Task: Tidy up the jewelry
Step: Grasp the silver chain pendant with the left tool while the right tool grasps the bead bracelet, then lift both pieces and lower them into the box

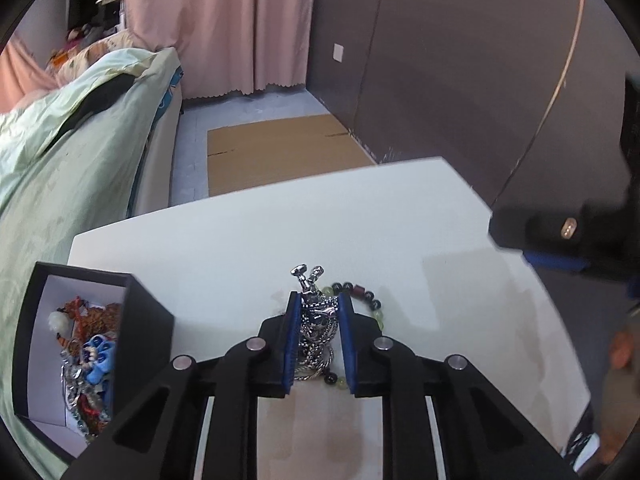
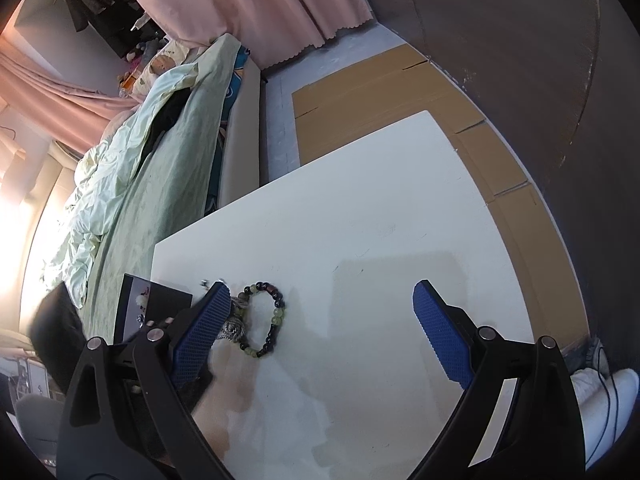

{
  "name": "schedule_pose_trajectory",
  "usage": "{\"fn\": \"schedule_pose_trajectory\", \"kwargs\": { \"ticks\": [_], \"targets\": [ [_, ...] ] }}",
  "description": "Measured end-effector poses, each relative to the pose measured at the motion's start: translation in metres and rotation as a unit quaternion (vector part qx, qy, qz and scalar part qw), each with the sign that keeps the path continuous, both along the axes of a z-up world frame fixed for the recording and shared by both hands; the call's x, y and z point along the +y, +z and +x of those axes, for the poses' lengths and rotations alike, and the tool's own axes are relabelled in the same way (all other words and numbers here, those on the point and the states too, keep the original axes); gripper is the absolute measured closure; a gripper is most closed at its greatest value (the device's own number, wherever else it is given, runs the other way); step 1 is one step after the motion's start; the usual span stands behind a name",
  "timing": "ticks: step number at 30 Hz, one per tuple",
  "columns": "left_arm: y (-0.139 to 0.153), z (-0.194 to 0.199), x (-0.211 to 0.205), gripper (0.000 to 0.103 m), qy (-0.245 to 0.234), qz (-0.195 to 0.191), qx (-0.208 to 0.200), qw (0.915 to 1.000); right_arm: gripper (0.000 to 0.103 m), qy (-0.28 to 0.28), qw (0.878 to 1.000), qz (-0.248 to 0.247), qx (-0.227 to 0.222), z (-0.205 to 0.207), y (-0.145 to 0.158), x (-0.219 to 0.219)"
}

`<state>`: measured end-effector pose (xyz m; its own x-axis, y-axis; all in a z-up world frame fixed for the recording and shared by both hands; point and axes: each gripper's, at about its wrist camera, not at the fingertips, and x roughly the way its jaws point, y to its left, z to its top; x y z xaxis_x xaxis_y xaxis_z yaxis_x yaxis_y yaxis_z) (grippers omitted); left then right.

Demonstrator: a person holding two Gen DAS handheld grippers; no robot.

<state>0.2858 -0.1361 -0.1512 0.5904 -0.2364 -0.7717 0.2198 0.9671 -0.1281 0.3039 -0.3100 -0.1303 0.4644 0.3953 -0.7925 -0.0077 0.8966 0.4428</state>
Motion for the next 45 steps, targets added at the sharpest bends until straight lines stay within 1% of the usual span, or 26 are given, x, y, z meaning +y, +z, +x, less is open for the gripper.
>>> {"fn": "schedule_pose_trajectory", "kwargs": {
  "ticks": [3,5,7,8,10,13,17,19,24,29,32,33,34,36,40,45],
  "targets": [
    [0.015,-0.004,0.016,0.087,0.011,-0.035,-0.011,0.9993,0.011,0.009,1.000,-0.004,-0.001,-0.001,-0.001,0.007],
    [0.024,-0.008,0.022,0.087,0.016,-0.047,-0.018,0.9986,0.016,0.018,1.000,-0.009,-0.001,-0.002,-0.002,0.013],
    [0.033,-0.012,0.029,0.087,0.021,-0.057,-0.027,0.9978,0.027,0.027,1.000,-0.012,0.004,-0.002,-0.005,0.020],
    [0.037,-0.014,0.032,0.087,0.024,-0.060,-0.031,0.9974,0.030,0.032,0.999,-0.014,0.006,-0.002,-0.007,0.023],
    [0.045,-0.018,0.038,0.087,0.029,-0.069,-0.039,0.9965,0.038,0.040,0.999,-0.023,0.010,-0.001,-0.012,0.031],
    [0.055,-0.026,0.047,0.087,0.036,-0.077,-0.050,0.9951,0.046,0.050,0.998,-0.036,0.013,-0.001,-0.018,0.041],
    [0.067,-0.033,0.059,0.087,0.046,-0.087,-0.063,0.9932,0.052,0.062,0.997,-0.053,0.018,0.002,-0.027,0.057],
    [0.072,-0.035,0.064,0.087,0.050,-0.091,-0.067,0.9923,0.058,0.067,0.996,-0.062,0.021,0.004,-0.033,0.065],
    [0.081,-0.043,0.077,0.087,0.059,-0.101,-0.075,0.9903,0.059,0.075,0.992,-0.098,0.012,0.008,-0.038,0.086],
    [0.092,-0.052,0.089,0.087,0.065,-0.108,-0.090,0.9880,0.062,0.070,0.985,-0.155,-0.001,0.008,-0.046,0.103],
    [0.098,-0.058,0.095,0.087,0.069,-0.110,-0.096,0.9869,0.068,0.069,0.978,-0.197,-0.010,0.005,-0.049,0.113],
    [0.099,-0.059,0.096,0.087,0.070,-0.111,-0.097,0.9866,0.078,0.068,0.975,-0.213,-0.013,0.003,-0.049,0.115],
    [0.102,-0.062,0.098,0.087,0.071,-0.112,-0.100,0.9861,0.094,0.067,0.975,-0.210,-0.012,0.004,-0.049,0.115],
    [0.108,-0.068,0.103,0.087,0.074,-0.116,-0.108,0.9846,0.094,0.062,0.977,-0.205,-0.009,0.002,-0.049,0.113],
    [0.122,-0.077,0.111,0.087,0.081,-0.126,-0.123,0.9810,0.094,0.059,0.978,-0.200,-0.027,-0.005,-0.038,0.111],
    [0.145,-0.091,0.124,0.087,0.094,-0.134,-0.152,0.9748,0.094,0.057,0.983,-0.167,-0.049,-0.014,-0.020,0.105]
  ]
}}
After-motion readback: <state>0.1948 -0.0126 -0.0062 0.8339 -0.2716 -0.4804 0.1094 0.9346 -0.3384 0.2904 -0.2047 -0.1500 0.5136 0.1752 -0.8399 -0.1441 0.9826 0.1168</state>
